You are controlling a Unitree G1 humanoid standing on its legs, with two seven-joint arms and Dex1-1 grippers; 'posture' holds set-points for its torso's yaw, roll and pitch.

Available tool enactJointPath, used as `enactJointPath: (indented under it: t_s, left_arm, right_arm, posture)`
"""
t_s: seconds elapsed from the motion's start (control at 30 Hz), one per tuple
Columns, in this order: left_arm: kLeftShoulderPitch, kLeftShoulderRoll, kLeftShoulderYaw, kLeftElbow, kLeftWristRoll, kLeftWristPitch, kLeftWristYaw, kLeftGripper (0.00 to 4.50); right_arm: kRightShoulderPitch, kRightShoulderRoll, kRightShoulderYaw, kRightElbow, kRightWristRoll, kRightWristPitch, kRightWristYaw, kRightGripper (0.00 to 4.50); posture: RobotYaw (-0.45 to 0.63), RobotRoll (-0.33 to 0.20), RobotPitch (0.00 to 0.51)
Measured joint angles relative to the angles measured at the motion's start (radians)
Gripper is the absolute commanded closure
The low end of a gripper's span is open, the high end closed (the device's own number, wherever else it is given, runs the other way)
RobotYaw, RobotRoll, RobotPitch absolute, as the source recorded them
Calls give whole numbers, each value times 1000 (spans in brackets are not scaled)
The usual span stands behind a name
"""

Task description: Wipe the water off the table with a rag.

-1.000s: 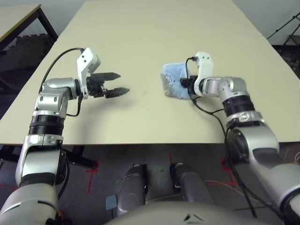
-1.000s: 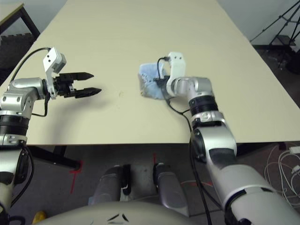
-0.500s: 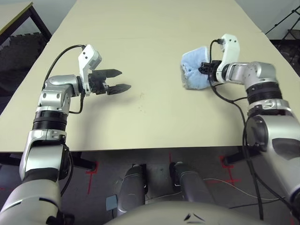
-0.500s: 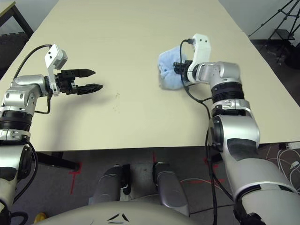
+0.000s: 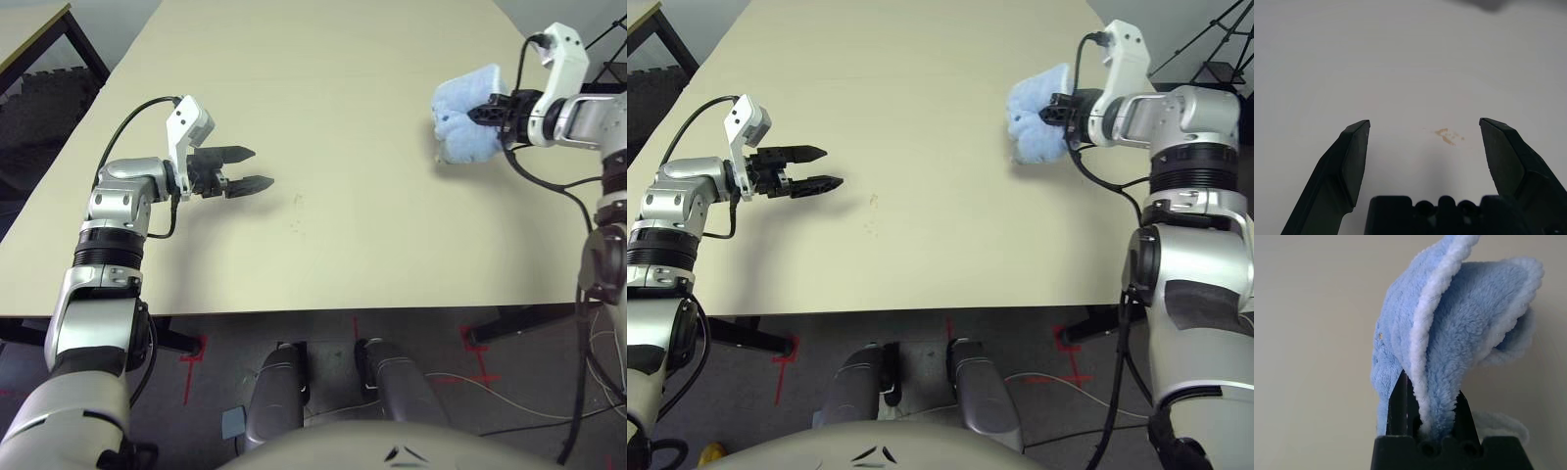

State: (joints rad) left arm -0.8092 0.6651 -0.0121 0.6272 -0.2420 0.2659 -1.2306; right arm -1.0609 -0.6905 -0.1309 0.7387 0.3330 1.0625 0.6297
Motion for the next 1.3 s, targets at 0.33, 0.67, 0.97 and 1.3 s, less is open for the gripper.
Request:
enactJointPath:
  t_s: [0.33,0.67,0.97,1.3]
  left_arm:
    - [-13,-7,-1,30,11,-15,-1,0]
    - [-31,-9,-2,55,16,-26,2,0]
    - [-21,-7,23,55,15,-26,56,0]
    - [-52,-20,126,131,19,-120,328,0]
  right_arm:
    - [54,9,11,78,-45,-58,25,4462]
    - [57,34,80,167,-158,-246,35,2853]
    - [52,-79,77,103,-179,-333,138,39]
    - [94,-127,-69,126,-143,-679,129,39]
  posture:
    - [-205,0,141]
    - [-193,0,142]
    - [-187,0,144]
    - [-179,0,149]
